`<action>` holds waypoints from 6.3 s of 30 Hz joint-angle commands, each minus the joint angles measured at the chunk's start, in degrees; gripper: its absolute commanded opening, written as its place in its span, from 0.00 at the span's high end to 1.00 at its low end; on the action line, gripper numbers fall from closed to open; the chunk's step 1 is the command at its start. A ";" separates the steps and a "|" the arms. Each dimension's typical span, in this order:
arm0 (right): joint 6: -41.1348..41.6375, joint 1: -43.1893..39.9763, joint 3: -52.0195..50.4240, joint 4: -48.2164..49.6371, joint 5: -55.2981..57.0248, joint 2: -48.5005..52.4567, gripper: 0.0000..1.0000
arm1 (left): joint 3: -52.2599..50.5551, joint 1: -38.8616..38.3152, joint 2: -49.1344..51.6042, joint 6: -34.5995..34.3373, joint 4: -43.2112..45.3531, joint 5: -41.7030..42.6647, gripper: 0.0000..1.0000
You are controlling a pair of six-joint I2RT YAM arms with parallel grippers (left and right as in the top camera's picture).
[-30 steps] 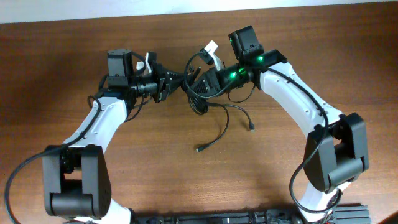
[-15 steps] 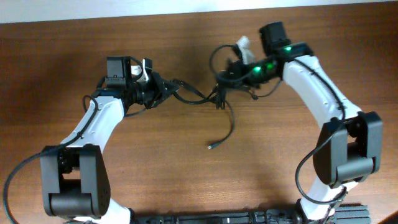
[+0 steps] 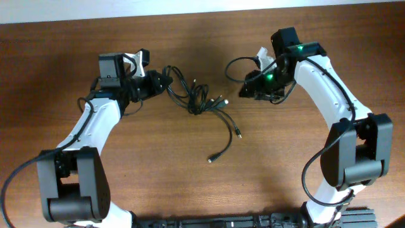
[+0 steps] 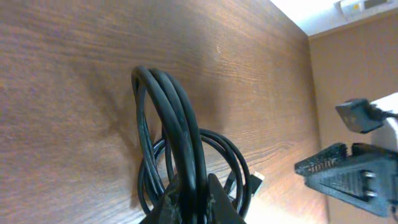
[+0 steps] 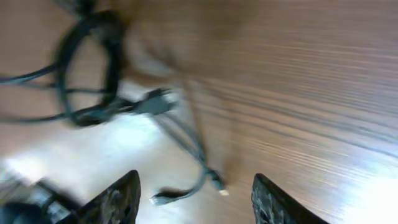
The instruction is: Untangle cables
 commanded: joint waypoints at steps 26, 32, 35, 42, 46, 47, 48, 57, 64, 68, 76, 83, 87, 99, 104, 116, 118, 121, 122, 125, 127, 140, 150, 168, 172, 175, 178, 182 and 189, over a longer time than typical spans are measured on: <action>11.26 10.40 0.04 6.16 6.88 4.26 0.56 | -0.09 -9.77 -8.96 7.28 2.08 2.89 1.00; 13.31 10.38 0.04 7.34 0.13 4.26 0.55 | -0.09 -9.77 -8.96 0.04 2.08 2.84 1.00; 13.64 10.38 0.04 8.59 -3.74 4.26 0.49 | -0.09 -9.77 -8.96 -1.66 2.27 2.82 1.00; 18.03 10.34 0.04 8.72 -0.55 4.31 0.46 | -0.09 -9.60 -9.18 -10.93 6.58 2.84 1.00; 20.85 10.34 -0.68 8.96 1.75 4.48 0.47 | -0.09 -8.63 -10.86 -14.62 7.82 2.86 1.00; 20.98 10.34 -0.98 9.25 2.16 4.59 0.50 | -0.09 -8.20 -11.43 -15.76 7.74 3.08 1.00; 21.00 10.34 -1.16 9.25 3.13 4.81 0.55 | -0.09 -7.85 -11.93 -17.14 7.63 3.10 1.00; 22.75 10.27 -2.10 11.93 7.06 4.98 0.96 | -0.09 -3.69 -13.75 -28.20 7.63 10.29 1.00; 23.93 10.27 -2.10 7.96 18.62 4.98 0.96 | -0.09 2.12 -13.73 -20.06 3.93 8.63 1.00; 23.26 10.27 -2.10 3.67 25.18 4.98 0.96 | -0.09 6.21 -13.73 -15.65 -8.17 -6.84 1.00; 17.16 10.40 -2.10 -0.37 25.05 4.98 0.96 | -0.09 8.33 -13.62 -15.65 -14.14 -20.57 0.49; 12.72 10.40 -2.10 -0.55 20.24 4.98 0.96 | -0.11 5.97 -12.94 -11.93 -19.71 -19.65 0.40; 6.01 10.38 -2.10 1.66 10.73 4.98 0.96 | -0.15 0.26 -12.04 -10.64 -20.48 -17.99 0.35; 3.76 6.99 -2.08 13.03 -12.72 4.98 0.96 | -0.15 -12.31 -4.31 22.60 -19.56 -22.29 0.30; 3.76 5.81 -2.08 13.05 -13.46 4.98 0.96 | -0.15 -12.44 -2.97 34.10 -19.50 -23.71 0.28; 3.80 5.81 -2.08 13.49 -13.64 4.98 0.96 | -0.15 -15.82 -0.24 42.69 -21.44 -23.08 0.18; 3.80 5.81 -2.08 13.49 -13.64 4.98 0.96 | -0.15 -16.98 0.90 42.69 -22.23 -23.12 0.11; 3.96 5.81 -2.08 13.49 -13.66 4.98 0.96 | -0.15 -18.14 2.47 42.69 -22.01 -23.39 0.11; 3.96 5.81 -2.08 13.46 -13.66 4.98 0.96 | -0.15 -18.34 3.06 42.69 -21.92 -23.91 0.11; 3.96 5.81 -2.08 13.44 -13.66 4.98 0.96 | -0.15 -18.82 5.44 42.69 -21.49 -26.14 0.13; 3.96 5.81 -2.08 13.44 -13.68 4.98 0.96 | -0.15 -18.82 6.45 42.66 -20.96 -26.14 0.16; 8.76 5.75 -2.08 9.42 -3.10 4.98 0.96 | 3.80 -10.93 0.63 30.73 -18.10 -27.15 1.00; 9.99 5.81 -2.10 2.97 7.72 4.98 0.96 | 5.01 18.12 -11.10 10.27 -17.00 -26.25 1.00; 1.46 8.52 -2.05 3.37 -1.31 4.96 0.96 | 4.90 4.81 -10.25 9.68 -20.74 -15.72 0.23; -7.19 7.98 1.01 3.28 -12.87 4.66 0.96 | 4.90 0.28 -8.22 9.66 -21.62 -18.16 0.24; -14.32 8.09 5.33 2.89 -22.01 2.86 0.95 | 4.90 -2.49 -6.10 9.66 -21.99 -18.14 0.25; -14.27 8.09 7.85 2.97 -21.94 2.29 0.96 | 4.90 -5.44 -4.09 9.70 -21.77 -16.96 0.32; -13.42 8.09 8.04 2.89 -19.43 2.29 0.96 | 4.90 -9.25 -2.27 14.64 -20.04 -9.05 0.40; -6.49 8.09 8.04 4.26 -15.74 2.29 0.96 | 4.90 -14.36 -2.03 24.06 -18.97 -3.32 0.25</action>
